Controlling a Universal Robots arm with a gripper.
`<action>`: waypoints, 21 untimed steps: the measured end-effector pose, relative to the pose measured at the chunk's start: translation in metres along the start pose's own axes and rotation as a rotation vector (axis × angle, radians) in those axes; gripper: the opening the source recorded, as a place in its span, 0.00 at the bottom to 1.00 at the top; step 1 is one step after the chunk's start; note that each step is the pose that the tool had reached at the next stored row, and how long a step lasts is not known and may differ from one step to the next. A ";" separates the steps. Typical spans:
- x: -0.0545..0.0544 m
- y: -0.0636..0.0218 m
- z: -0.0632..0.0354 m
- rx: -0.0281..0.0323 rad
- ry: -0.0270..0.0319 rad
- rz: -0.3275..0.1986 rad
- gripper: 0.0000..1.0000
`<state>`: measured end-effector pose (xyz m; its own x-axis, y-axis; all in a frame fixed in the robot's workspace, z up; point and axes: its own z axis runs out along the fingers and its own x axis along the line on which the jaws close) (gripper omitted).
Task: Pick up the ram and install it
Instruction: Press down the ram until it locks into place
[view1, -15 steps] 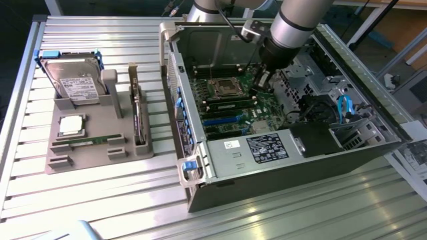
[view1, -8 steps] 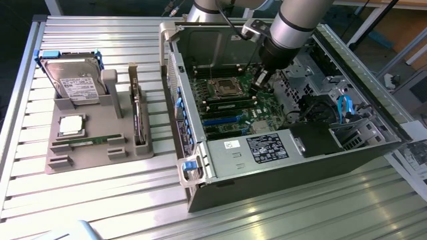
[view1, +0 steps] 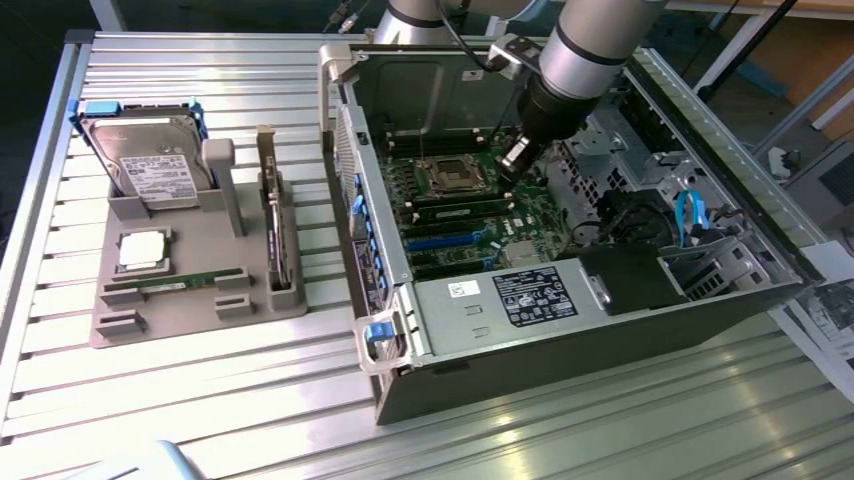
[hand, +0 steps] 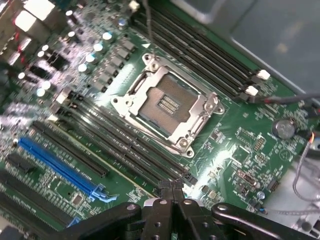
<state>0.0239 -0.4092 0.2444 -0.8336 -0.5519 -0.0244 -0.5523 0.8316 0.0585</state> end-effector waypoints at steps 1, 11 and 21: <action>0.000 0.0000 0.0000 0.0004 -0.0009 0.016 0.10; 0.000 0.0001 -0.0006 0.0046 -0.0110 0.188 0.10; 0.000 0.0000 -0.0009 0.0101 -0.0235 0.405 0.10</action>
<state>0.0239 -0.4092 0.2452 -0.9836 -0.1785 -0.0242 -0.1796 0.9820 0.0583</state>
